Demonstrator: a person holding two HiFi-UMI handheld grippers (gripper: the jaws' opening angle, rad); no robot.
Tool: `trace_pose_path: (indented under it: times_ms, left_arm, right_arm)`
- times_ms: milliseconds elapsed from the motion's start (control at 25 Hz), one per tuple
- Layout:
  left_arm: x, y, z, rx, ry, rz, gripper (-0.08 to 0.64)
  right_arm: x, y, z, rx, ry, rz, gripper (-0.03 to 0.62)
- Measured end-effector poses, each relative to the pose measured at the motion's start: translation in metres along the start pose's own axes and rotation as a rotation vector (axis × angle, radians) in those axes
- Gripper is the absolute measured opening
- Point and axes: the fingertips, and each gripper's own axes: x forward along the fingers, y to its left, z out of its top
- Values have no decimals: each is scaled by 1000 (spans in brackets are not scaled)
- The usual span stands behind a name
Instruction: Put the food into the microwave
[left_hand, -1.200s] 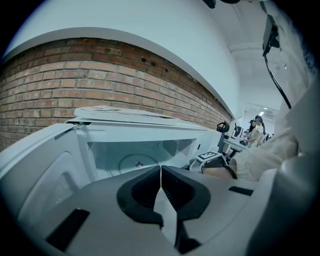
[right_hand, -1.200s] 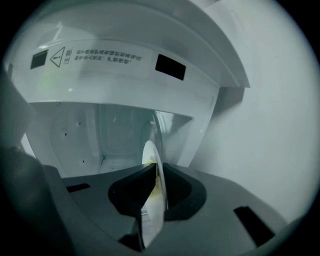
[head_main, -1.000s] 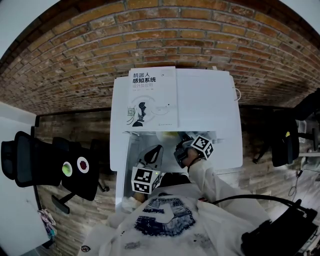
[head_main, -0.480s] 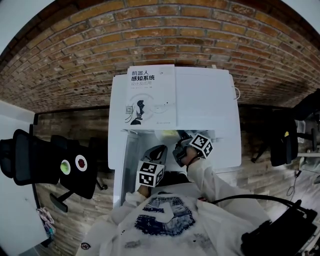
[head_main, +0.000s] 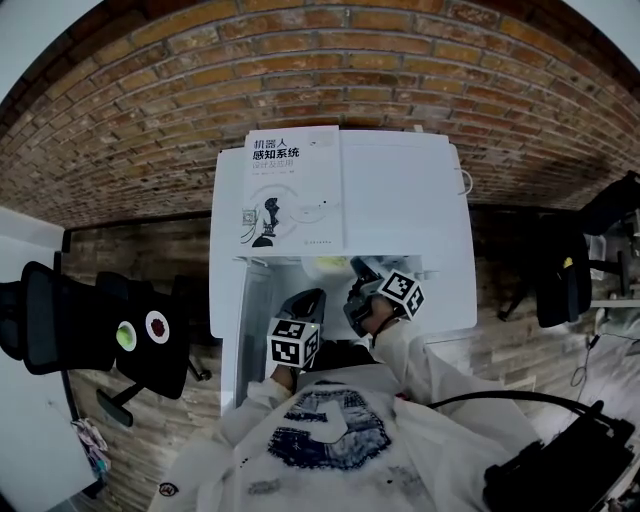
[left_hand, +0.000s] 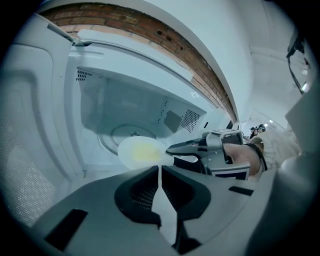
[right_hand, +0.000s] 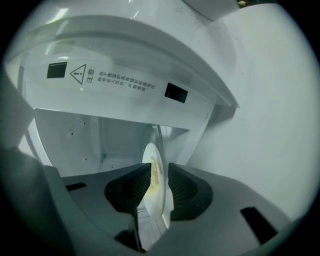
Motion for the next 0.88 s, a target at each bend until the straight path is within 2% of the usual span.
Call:
trace_pose_path:
  times_ms: [600,800,880]
  left_arm:
    - [16,5,-14,-142,-8,-7,28]
    - [20,6,-23,-268,1,-23,36]
    - [23,8,-28,-326,7,-28,78]
  right_arm:
    - [-27,-13,-9,-5,27,3,95]
    - [-29,-14,-19,-12,57,9,95]
    - [-29,-15,-23,-17,68,9,95]
